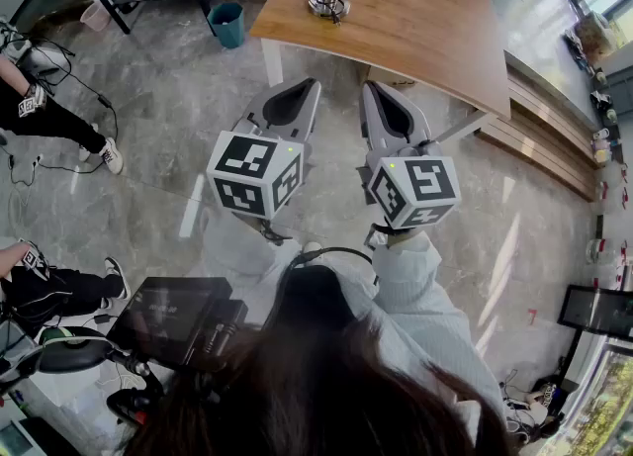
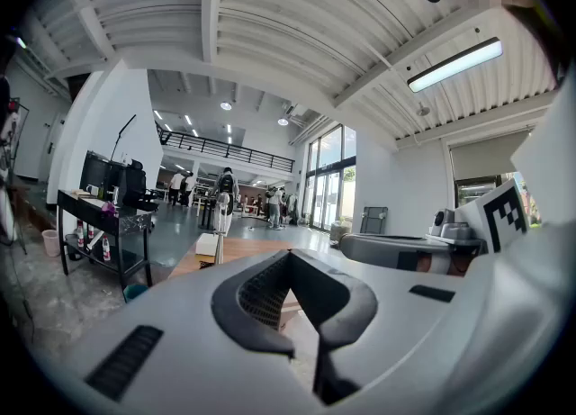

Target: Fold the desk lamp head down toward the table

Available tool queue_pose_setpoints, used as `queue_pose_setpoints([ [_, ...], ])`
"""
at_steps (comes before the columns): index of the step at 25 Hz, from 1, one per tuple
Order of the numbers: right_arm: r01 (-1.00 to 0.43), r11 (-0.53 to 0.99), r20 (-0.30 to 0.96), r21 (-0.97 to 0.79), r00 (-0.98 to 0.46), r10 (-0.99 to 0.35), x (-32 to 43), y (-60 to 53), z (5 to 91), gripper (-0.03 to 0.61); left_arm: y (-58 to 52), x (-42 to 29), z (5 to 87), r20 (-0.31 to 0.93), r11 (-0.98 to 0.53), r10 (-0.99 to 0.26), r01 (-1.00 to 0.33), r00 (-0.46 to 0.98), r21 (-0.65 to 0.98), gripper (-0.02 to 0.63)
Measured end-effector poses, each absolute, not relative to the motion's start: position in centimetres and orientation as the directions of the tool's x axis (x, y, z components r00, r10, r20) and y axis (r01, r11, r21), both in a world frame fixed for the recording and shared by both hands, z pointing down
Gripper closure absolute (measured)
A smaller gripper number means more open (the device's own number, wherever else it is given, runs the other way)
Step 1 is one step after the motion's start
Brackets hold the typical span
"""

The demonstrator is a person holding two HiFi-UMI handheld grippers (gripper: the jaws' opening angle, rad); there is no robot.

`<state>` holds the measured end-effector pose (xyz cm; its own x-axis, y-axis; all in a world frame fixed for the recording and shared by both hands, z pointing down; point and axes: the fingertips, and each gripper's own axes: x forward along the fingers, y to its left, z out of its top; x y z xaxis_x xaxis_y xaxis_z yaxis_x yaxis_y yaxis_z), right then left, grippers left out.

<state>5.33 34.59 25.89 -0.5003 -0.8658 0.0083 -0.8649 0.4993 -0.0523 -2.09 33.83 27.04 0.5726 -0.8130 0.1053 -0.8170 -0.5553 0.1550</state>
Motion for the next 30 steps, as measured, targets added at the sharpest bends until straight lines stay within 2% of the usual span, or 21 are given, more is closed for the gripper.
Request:
queue_pose_setpoints([
  [13, -0.857, 0.512, -0.014, -0.062, -0.512, -0.859, 5.9, 34.9, 25.4, 0.577, 33.9, -1.3, 26.7, 0.102, -0.552, -0.816, -0.819, 0.569, 0.154, 0.611],
  [22, -0.839, 0.542, 0.026, -0.053, -0.544, -0.839, 6.9, 34.7, 26.6, 0.577, 33.4, -0.3, 27.7, 0.108, -0.517, -0.834, -0.834, 0.542, 0.196, 0.611],
  [30, -0.835, 0.544, 0.064, -0.086, -0.549, -0.833, 5.9, 28.0, 29.2, 0.577, 27.0, -1.7, 29.5, 0.123, -0.516, -0.828, -0.829, 0.547, 0.214, 0.611],
])
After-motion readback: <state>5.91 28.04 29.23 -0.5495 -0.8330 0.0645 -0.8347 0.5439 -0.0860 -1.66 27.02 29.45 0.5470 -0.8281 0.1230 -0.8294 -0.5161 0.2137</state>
